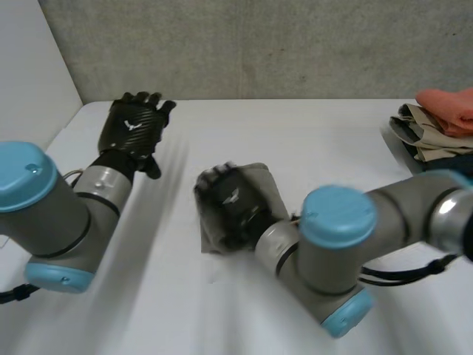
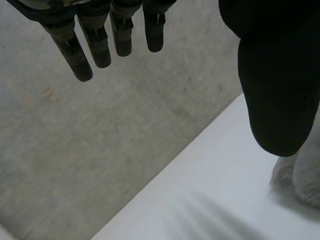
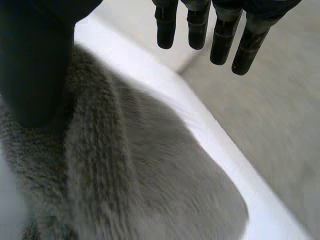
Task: Fold the laundry.
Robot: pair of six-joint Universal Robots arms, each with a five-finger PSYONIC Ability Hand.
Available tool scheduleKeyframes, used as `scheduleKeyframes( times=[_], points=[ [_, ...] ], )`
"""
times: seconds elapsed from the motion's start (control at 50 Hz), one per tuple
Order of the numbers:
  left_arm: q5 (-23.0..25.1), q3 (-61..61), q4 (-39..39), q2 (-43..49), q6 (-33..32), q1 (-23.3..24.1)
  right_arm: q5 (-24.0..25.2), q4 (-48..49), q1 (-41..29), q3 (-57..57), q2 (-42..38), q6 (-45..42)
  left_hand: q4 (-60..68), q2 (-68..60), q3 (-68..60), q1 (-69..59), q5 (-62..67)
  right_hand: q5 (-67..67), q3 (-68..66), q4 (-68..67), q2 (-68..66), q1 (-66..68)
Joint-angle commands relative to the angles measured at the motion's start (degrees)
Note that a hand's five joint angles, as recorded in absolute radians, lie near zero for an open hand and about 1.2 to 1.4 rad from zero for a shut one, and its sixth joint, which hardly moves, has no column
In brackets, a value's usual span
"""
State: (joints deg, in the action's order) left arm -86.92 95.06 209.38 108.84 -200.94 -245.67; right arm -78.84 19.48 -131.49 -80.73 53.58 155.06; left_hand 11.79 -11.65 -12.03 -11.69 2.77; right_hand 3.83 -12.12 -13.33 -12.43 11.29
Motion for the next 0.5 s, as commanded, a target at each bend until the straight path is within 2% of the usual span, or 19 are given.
scheduleKeyframes(
  times=[0.02,0.16,0.28,0.34,0.44,0.5],
  points=[
    [0.4,-7.2,-4.4,6.0,7.3,7.1,-3.4,-8.9,6.7,0.0,6.5,21.0,1.5,-1.6,-1.2,-1.6,0.5,-3.8,2.1,3.3,2.4,-1.3],
    [0.3,-13.7,-14.2,13.0,11.6,12.5,-3.3,-19.6,9.9,7.9,1.4,20.8,1.5,-1.6,-1.2,-1.6,0.5,-3.8,2.1,3.3,2.4,-1.3],
    [-0.9,-16.8,-18.6,17.0,11.5,12.7,-3.2,-25.4,10.0,15.0,-4.5,20.2,2.5,-2.6,-2.2,-2.6,1.5,-3.8,2.1,3.3,2.4,-1.3],
    [-3.6,-18.3,-20.5,19.4,11.3,12.7,-3.3,-26.5,10.1,17.4,-6.6,19.8,3.8,-3.9,-3.6,-3.9,2.8,-3.8,2.1,3.3,2.4,-1.3],
    [-8.8,-20.8,-25.0,23.2,7.5,12.4,-3.5,-29.0,9.9,20.5,-10.3,15.4,3.3,-3.5,-3.1,-3.4,2.3,-3.8,2.1,3.3,2.4,-1.3],
    [-9.1,-20.6,-25.8,23.1,5.9,12.3,-3.8,-29.4,9.4,21.4,-11.5,11.6,2.5,-2.6,-2.2,-2.6,1.5,-3.8,2.1,3.3,2.4,-1.3]
  ],
)
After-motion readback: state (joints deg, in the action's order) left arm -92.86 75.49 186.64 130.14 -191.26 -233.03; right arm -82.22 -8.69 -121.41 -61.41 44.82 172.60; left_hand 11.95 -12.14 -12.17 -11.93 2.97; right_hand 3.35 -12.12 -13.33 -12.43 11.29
